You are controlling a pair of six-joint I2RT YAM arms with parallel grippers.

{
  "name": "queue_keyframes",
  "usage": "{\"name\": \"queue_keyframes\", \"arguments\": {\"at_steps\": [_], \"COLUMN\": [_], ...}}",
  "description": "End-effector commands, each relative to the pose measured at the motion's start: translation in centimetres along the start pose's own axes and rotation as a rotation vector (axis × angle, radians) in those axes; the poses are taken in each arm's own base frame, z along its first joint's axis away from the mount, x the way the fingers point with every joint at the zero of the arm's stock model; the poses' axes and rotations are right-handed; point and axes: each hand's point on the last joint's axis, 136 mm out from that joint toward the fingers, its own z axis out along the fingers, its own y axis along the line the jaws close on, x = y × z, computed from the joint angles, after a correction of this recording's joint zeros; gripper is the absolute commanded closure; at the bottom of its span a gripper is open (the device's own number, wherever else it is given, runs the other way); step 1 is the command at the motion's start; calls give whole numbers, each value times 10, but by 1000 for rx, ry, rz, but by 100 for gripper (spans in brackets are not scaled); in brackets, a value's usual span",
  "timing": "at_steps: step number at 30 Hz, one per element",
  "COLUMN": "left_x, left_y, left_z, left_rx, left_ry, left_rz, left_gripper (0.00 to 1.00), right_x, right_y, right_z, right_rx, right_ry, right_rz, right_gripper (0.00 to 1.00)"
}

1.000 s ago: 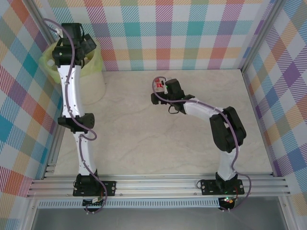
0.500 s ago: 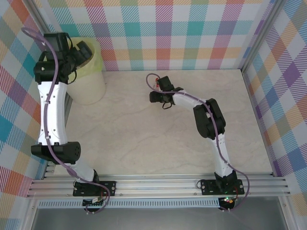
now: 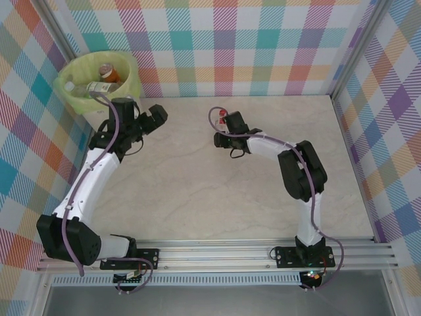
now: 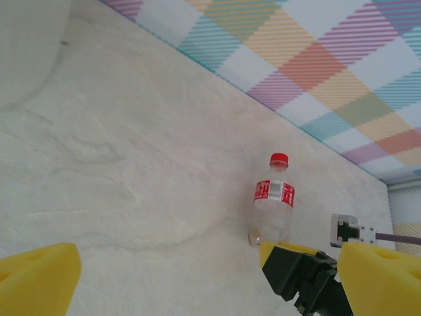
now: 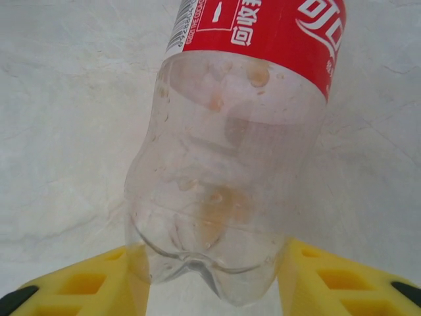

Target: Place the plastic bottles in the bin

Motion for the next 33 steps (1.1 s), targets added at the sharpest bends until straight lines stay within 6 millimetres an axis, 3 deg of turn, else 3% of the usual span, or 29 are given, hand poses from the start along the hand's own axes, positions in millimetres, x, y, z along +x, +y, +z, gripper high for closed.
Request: {"name": "queue_keyframes", "arguments": {"at_steps": [1,5,7,14,19,24,29,33], "left_x": [19,58,68,106,122,122,114,110], "left_y": [-29,-40,-50,-83,-95,-104,-109,-118], "left_z": [4,20,21,18,27,32,32,28], "left_rx": [195,404,526,667,656,671,688,718], "left_ry": [29,134,158,320,331,318,279,286], "left_rz": [-38,-200,-265,-136,-67,-35,-29,-6], "left_gripper": [0,0,0,0,0,0,24,41], "right_x": [-17,-2,8,35,36,41,41,34], "right_y": [25,52,68,110,135,154,161,161], "right_z": [-30,-70,-93,-149,-177,-193,-201,-207], "right_rx": [-159,-361,-463,-690,-793,-865,-897,-889], "right_ry": [-118,-160,-172,-142,-154,-139,-140,-170], "right_rz": [27,15,-20,-91,-122,-171,-176,-180], "right_gripper": [51,51,51,50,49,48,47,36]}}
